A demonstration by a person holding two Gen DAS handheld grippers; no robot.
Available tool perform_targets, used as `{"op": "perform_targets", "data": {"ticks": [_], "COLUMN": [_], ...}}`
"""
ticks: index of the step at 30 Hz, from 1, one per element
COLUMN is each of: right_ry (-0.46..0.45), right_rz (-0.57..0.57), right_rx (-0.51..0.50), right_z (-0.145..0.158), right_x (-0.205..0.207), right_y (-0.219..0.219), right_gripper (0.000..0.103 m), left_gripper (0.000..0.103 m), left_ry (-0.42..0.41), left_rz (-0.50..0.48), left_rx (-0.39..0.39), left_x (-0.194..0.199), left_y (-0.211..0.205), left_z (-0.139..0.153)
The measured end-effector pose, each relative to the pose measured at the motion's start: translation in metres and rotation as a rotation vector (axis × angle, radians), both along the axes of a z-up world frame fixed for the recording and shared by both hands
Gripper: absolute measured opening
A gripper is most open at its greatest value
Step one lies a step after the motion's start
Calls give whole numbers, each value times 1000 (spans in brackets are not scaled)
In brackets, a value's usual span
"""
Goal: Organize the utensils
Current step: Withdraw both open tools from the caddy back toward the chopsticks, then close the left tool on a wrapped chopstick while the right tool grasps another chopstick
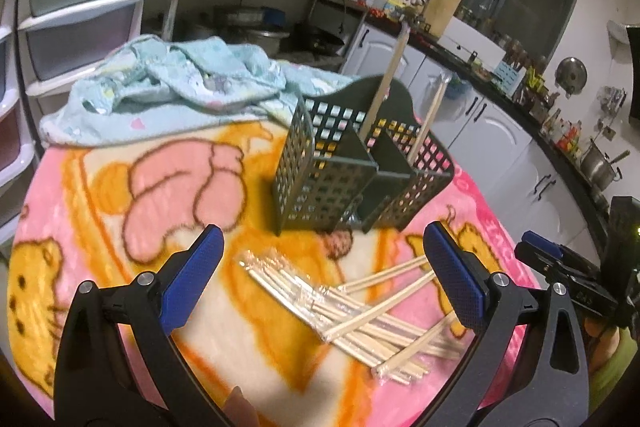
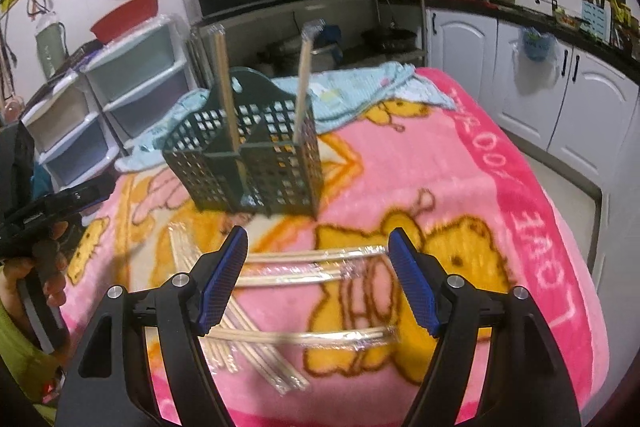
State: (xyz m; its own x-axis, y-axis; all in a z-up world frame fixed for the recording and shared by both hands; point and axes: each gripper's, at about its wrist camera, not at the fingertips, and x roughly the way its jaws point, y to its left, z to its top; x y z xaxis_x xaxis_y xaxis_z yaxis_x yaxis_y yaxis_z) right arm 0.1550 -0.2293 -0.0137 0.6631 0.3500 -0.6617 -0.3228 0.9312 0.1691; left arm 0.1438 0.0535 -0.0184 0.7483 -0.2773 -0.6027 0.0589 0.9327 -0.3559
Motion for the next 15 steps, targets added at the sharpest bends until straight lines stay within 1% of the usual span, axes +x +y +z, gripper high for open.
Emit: {"op": "perform_targets", "data": {"ticks": [2, 4, 6, 8, 13, 15], "right_ry": [20, 38, 52, 68, 117, 136], "right_rz": [-1, 0, -1, 1, 5, 7], "right_rx": [-7, -16, -22, -28, -34, -34], "right_z": [-8, -15, -22, -30, -47, -54], "right_x": [4, 7, 8, 11, 22, 27], "right_y": [-1, -1, -1, -1, -2, -2], "right_gripper": [70, 70, 70, 67, 62, 60], "left_gripper": [83, 80, 73, 68, 61, 55], "left_ry": [13, 31, 48, 63, 99, 111], "left_rz": [-8, -15, -20, -25, -48, -57], "left_rx": [-1, -4, -9, -13, -26, -26], "left_x": [1, 2, 4, 5, 9, 11], "left_y": [-1, -2, -2, -2, -4, -4], "left_z": [-6, -13, -19, -24, -38, -42]}}
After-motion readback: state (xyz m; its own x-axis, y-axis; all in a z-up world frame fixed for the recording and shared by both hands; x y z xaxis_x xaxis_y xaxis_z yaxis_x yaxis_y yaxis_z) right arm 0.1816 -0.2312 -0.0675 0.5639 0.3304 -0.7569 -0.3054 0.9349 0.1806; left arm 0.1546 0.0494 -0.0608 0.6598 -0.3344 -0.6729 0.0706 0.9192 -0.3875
